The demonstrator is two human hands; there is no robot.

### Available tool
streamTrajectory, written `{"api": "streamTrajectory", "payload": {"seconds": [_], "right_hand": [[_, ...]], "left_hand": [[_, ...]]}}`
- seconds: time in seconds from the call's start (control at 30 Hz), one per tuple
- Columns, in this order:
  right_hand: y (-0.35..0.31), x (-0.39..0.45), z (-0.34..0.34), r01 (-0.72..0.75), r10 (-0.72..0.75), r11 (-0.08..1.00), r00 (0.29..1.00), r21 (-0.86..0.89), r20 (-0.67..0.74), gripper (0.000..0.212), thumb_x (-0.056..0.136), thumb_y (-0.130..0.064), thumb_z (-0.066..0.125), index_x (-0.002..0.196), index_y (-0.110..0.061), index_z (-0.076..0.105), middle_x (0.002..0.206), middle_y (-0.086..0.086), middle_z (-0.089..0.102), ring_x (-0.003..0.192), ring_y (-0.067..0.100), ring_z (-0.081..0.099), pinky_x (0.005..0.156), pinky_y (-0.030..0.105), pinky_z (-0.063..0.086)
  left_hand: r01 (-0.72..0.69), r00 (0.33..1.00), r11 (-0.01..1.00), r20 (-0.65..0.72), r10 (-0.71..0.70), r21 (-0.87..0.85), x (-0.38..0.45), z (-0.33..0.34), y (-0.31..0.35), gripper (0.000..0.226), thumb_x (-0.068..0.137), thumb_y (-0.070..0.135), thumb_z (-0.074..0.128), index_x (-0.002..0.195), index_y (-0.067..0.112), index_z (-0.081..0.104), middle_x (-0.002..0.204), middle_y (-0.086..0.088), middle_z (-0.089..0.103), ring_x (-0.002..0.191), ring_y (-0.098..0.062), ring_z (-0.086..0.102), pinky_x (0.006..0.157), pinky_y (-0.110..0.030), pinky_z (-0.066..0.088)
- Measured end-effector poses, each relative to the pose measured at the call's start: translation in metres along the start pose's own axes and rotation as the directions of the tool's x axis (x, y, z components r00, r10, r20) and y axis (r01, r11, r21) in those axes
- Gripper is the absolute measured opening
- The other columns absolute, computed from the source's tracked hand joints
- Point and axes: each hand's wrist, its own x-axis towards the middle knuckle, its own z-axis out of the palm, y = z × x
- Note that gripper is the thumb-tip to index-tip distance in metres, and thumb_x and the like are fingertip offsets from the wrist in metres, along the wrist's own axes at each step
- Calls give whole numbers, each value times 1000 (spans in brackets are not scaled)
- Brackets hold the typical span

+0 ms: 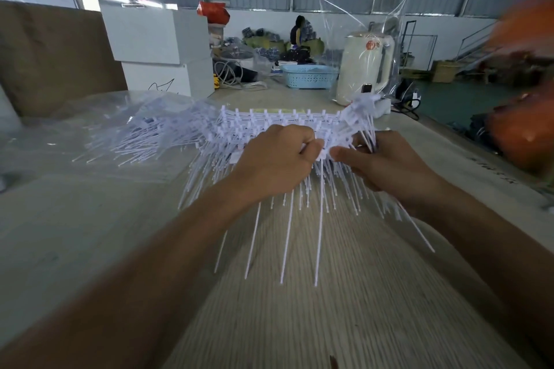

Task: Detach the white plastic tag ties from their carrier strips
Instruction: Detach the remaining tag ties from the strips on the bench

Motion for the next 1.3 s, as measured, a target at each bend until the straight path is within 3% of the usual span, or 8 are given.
{"api": "streamTrajectory", "payload": {"seconds": [0.2, 0.3, 0.43, 0.53, 0.73, 0.93, 1.1, 1.3], "right_hand": [[-3, 4, 8, 183, -287, 900, 932, -395, -222, 48, 89, -13, 67, 55, -22, 33, 44, -7, 34, 43, 5, 38, 45, 18, 26], [0, 4, 15, 240, -396, 817, 895, -525, -207, 32, 91, -15, 61, 64, -18, 43, 51, -8, 41, 47, 4, 44, 49, 14, 30], [12, 15, -14, 69, -309, 765, 912, -641, -271, 17, 95, -13, 54, 78, -13, 55, 61, 0, 50, 49, 16, 43, 51, 30, 41], [25, 18, -46, -49, -137, 870, 932, -491, -335, 33, 100, -24, 55, 68, -17, 48, 59, 0, 49, 48, 13, 43, 50, 27, 32], [29, 12, -16, -69, 67, 993, 998, -96, -22, 41, 104, -42, 49, 68, -21, 49, 47, -9, 47, 38, 3, 39, 39, 20, 35], [17, 4, -8, -60, 61, 998, 998, 31, -10, 56, 103, -51, 45, 60, -15, 53, 48, 5, 49, 36, 16, 38, 36, 22, 34], [8, 2, -1, -190, 180, 960, 981, 206, 65, 59, 98, -61, 46, 49, -29, 56, 48, -9, 36, 40, 8, 26, 41, 18, 22], [4, -3, 1, -119, 90, 956, 989, 270, 120, 33, 92, -44, 66, 81, -12, 66, 49, -8, 30, 42, 8, 26, 39, 19, 25]], "left_hand": [[-17, 1000, 999, -23, 19, 51, 1, 4, 5, 39, 103, 38, 45, 67, 24, 49, 61, 2, 50, 59, -14, 47, 58, -33, 30], [-27, 999, 997, -29, 29, 67, 3, 5, 6, 37, 103, 37, 45, 78, 15, 63, 72, -3, 60, 70, -23, 56, 63, -33, 35], [-35, 996, 998, 81, 40, -58, -1, 2, 3, 44, 99, 37, 50, 58, 22, 53, 52, 8, 51, 53, -10, 51, 65, -32, 46], [-45, 994, 990, 88, 57, -134, 0, 6, 6, 46, 102, 36, 49, 57, 25, 49, 51, 8, 50, 53, -8, 54, 69, -32, 49], [-46, 986, 972, 148, 82, -229, -1, 8, 0, 24, 104, 22, 47, 92, 20, 67, 78, 8, 65, 53, 0, 51, 54, -22, 38], [-87, 990, 956, 87, 115, -280, 0, 10, 2, 13, 98, 15, 60, 103, 17, 72, 93, 11, 67, 77, 5, 58, 67, -8, 41], [-90, 996, 948, -48, 80, -305, 2, 11, 5, 6, 94, 13, 67, 97, 15, 71, 90, 5, 68, 77, 8, 56, 71, -6, 40], [-83, 985, 947, -168, 31, -311, -1, 11, 10, 10, 92, 22, 69, 98, 16, 65, 89, 5, 68, 80, -2, 63, 71, -21, 49]]}}
